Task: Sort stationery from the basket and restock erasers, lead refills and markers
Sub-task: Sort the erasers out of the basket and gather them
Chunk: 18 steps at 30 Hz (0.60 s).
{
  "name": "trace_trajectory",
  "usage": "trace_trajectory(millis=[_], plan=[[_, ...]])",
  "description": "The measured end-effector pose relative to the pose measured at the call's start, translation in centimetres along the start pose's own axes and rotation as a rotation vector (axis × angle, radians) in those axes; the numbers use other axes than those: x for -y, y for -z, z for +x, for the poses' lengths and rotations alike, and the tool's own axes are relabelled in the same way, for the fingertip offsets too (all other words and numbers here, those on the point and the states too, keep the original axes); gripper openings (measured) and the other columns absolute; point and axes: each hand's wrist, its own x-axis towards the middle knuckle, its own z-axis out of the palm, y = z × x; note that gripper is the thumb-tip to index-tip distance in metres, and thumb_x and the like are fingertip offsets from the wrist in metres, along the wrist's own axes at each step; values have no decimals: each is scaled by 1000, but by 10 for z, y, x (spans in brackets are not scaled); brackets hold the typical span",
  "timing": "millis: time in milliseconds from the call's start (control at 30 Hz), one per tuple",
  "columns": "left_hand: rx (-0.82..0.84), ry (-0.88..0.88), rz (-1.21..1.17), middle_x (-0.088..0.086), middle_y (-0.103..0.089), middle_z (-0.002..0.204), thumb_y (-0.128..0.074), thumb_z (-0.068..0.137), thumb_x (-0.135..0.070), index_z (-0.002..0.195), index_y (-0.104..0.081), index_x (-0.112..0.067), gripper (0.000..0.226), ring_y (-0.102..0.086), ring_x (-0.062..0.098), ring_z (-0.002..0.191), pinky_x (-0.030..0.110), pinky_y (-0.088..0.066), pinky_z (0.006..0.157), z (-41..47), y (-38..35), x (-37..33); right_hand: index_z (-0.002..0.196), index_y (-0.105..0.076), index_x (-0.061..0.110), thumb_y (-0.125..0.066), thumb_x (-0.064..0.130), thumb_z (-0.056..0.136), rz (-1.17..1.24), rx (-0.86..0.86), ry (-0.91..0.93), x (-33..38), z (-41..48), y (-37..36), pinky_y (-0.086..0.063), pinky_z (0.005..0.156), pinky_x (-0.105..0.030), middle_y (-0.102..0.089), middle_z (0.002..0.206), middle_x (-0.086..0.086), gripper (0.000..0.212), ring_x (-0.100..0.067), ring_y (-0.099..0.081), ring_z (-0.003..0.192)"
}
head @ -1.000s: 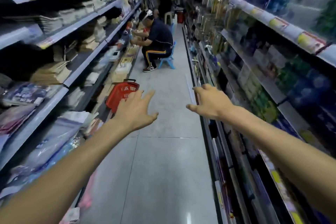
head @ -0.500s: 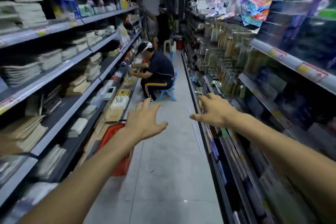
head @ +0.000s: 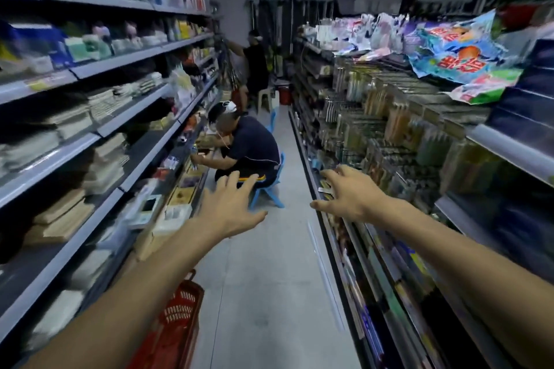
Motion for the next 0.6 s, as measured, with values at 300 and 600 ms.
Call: trace_trajectory(millis=[300,600], plan=[[19,-1,-35,5,-23,162,-46,82,-78,158,-12,-39,92,-27,31,147,53,-39,111,255,-19,-2,155,-30,24,-53,76,85,-4,0,11,-95,243,11,-32,116,-45,-35,155,-17,90,-36,-34,143],[-30,0,-53,6,-28,161,-42,79,-81,158,-16,-40,93,-31,32,146,49,-41,111,517,-38,42,156,-30,24,-53,74,87,18,-32,31,-153,487,11,-33,115,-45,-37,151,-15,89,-35,-35,141]])
